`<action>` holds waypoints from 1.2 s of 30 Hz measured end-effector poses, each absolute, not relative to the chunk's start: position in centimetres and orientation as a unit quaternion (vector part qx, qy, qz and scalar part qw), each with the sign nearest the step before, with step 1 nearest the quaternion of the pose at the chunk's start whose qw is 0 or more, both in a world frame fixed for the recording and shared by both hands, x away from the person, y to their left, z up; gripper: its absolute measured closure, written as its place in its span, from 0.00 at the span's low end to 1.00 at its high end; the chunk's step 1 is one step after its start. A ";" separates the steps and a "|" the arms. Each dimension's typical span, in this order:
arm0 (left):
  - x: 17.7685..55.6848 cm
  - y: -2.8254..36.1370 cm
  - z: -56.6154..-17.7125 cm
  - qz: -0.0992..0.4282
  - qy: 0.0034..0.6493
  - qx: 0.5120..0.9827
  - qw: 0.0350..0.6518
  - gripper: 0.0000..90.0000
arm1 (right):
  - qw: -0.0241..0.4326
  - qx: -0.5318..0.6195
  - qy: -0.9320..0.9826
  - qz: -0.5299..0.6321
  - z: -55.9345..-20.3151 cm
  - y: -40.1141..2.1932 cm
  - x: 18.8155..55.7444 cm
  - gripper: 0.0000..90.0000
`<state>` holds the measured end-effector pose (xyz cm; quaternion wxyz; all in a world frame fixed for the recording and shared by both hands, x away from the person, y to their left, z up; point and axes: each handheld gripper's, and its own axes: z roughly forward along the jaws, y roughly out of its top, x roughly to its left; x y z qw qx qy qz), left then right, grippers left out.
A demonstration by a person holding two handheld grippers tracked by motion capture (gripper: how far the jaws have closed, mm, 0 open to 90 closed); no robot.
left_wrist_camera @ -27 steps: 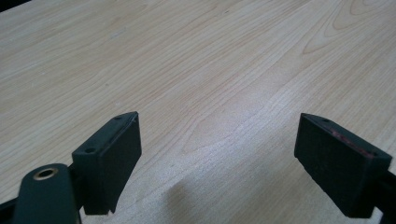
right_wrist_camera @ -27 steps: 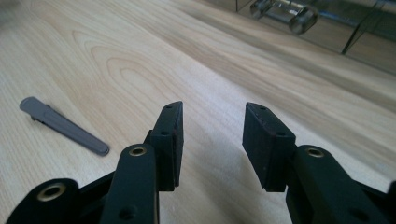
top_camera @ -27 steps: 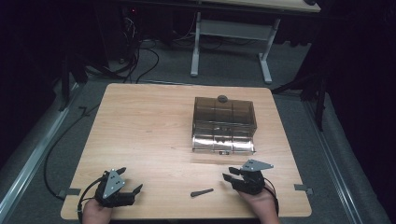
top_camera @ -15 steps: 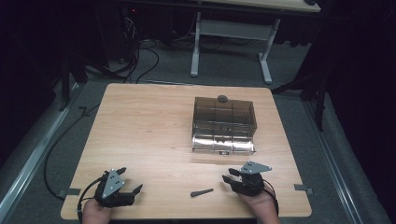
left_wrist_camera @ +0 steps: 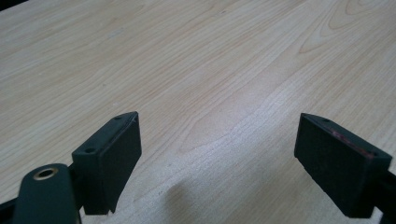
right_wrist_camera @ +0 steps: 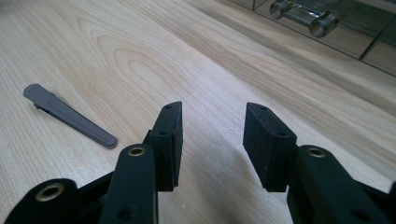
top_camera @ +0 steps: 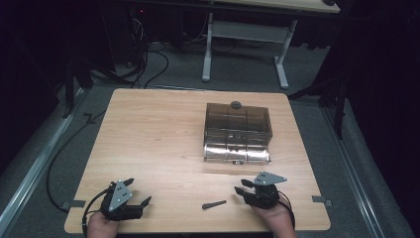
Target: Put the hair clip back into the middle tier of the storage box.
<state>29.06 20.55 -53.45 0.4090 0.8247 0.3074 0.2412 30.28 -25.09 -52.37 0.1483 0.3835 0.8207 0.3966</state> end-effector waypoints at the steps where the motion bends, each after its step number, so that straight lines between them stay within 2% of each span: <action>1: 29.1 20.5 -53.5 0.241 0.307 0.825 0.409 0.17 | 0.148 0.384 0.821 0.397 -52.4 -25.1 30.3 0.64; 16: 29.1 20.6 -53.4 0.239 0.305 0.824 0.413 0.17 | 0.129 0.362 0.833 0.398 -52.2 -23.2 29.9 0.65; 33: 28.8 20.7 -53.4 0.247 0.304 0.822 0.413 0.17 | 0.087 0.278 0.876 0.384 -52.5 -18.1 28.6 0.64; 36: 28.9 20.7 -53.4 0.246 0.308 0.822 0.412 0.17 | 0.085 0.266 0.883 0.377 -52.7 -17.2 28.5 0.68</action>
